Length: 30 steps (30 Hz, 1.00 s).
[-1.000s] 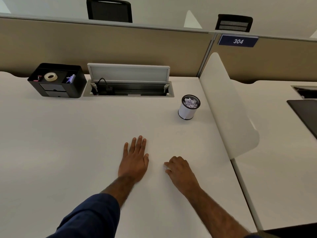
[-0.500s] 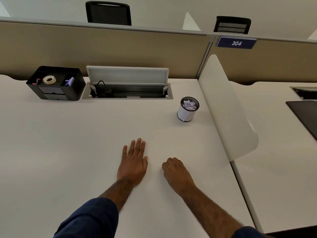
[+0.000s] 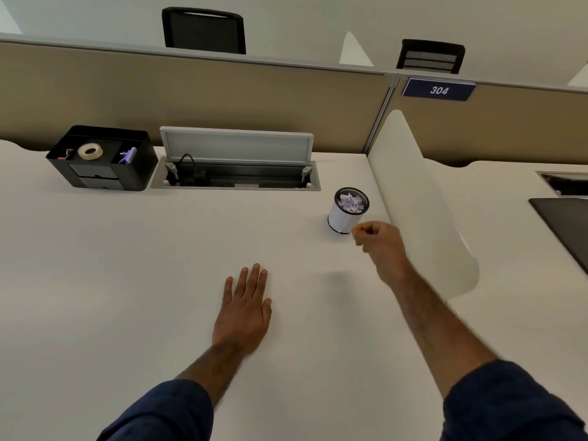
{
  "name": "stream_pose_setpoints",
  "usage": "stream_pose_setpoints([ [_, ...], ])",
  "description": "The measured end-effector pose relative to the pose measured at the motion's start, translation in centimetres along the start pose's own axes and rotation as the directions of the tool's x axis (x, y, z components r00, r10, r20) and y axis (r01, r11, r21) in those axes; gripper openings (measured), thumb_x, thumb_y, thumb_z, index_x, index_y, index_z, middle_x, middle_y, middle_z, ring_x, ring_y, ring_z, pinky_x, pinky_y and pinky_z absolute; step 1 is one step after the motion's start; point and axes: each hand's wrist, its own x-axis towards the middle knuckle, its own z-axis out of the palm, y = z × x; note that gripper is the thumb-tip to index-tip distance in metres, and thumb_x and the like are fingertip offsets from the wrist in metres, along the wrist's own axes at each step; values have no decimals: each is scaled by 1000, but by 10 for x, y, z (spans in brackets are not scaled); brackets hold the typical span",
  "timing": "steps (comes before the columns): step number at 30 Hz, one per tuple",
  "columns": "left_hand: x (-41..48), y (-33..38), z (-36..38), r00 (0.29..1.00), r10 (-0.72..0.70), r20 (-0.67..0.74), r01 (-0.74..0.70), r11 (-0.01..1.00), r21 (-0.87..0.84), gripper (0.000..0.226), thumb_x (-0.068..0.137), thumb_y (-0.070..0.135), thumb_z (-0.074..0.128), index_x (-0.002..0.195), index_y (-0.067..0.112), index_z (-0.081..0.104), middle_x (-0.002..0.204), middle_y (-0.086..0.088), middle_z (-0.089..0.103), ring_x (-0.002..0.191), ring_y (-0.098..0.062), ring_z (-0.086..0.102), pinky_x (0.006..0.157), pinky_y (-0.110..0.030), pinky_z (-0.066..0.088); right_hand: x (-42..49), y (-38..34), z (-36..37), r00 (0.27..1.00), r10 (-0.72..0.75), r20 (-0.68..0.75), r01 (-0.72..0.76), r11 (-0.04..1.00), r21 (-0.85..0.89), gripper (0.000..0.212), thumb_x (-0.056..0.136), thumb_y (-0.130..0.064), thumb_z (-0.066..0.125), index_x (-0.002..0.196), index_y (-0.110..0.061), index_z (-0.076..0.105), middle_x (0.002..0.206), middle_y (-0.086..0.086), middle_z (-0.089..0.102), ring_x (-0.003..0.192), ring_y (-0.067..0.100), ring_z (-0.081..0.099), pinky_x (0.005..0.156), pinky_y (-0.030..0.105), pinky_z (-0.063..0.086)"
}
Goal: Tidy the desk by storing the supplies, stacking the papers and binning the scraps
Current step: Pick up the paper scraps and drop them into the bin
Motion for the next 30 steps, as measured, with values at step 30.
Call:
stream_pose_setpoints([
  [30,3,-1,4,1000,-11,-26,11,1000,7,65,105,46,9,162,26,-15,170,5,-20,156,-16,-21,125,-43,-12,77,-32,0,950,-304,-66,218,803,-554,17,92,-16,56,87,-8,69,90,8,70,84,24,63,58,21,38],
])
